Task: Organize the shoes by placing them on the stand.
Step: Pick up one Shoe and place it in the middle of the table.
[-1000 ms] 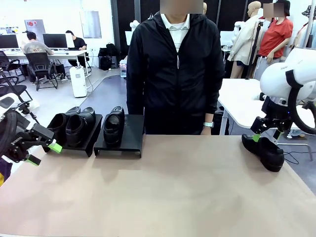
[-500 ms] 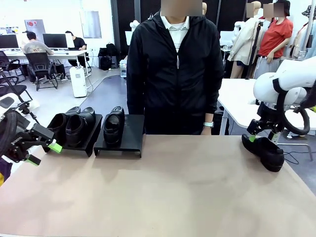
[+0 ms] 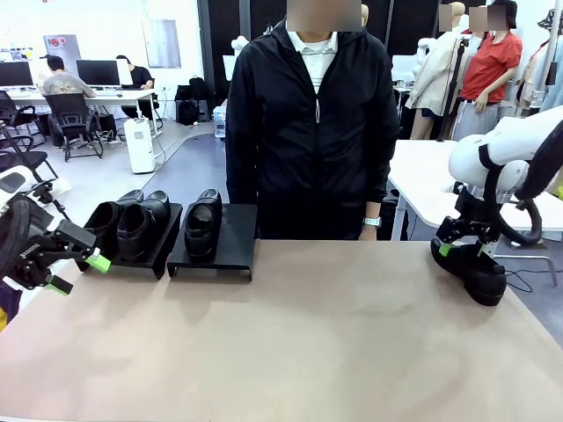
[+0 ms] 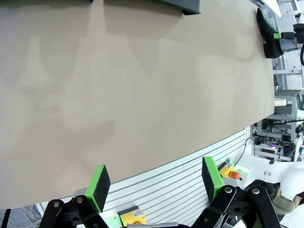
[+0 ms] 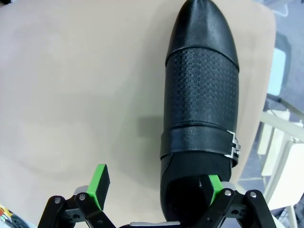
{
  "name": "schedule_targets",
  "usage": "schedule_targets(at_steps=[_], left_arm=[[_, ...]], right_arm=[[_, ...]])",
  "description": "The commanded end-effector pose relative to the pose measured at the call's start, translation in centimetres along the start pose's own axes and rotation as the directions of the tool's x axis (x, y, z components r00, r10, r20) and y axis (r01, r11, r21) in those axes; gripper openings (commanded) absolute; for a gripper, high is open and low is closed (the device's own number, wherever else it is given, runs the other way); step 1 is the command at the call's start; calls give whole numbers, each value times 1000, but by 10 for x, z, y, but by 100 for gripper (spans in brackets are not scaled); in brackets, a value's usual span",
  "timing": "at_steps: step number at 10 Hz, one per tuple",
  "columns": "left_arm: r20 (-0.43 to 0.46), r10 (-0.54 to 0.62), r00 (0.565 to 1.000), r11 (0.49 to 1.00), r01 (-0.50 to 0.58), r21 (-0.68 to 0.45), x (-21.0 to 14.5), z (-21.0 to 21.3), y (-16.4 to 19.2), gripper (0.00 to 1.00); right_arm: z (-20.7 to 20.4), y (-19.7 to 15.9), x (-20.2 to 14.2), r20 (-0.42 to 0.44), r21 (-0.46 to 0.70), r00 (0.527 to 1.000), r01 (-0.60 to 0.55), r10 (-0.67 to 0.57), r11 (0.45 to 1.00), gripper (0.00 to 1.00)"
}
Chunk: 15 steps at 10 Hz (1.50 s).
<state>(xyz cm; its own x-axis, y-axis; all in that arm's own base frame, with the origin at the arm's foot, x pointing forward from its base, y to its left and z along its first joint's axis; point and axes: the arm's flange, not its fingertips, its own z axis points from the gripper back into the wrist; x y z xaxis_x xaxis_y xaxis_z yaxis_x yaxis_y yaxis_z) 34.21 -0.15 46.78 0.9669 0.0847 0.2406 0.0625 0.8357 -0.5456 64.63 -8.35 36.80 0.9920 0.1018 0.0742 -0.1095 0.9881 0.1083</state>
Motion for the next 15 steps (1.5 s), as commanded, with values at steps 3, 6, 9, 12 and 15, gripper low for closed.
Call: schedule_targets(at_steps=[3,6,9,12,15], left_arm=[[-4,-4,1000,1000,4,4,-3,2,3,100],[-4,-4,1000,1000,4,4,-3,2,3,100],[-4,-4,1000,1000,4,4,-3,2,3,100],[-4,-4,1000,1000,4,4,-3,2,3,100],[-4,-4,1000,1000,4,4,-3,2,3,100]], right_arm=[[-15,-6,8,-16,-4,1000,-17,17,1000,100],[-19,-6,7,-50,-2,998,-23,23,1000,42],[-18,-5,6,-48,-9,998,-28,27,1000,0],[-17,-5,5,-50,-13,998,-29,29,999,0],[-13,-6,3,-42,-21,999,-21,20,1000,0]])
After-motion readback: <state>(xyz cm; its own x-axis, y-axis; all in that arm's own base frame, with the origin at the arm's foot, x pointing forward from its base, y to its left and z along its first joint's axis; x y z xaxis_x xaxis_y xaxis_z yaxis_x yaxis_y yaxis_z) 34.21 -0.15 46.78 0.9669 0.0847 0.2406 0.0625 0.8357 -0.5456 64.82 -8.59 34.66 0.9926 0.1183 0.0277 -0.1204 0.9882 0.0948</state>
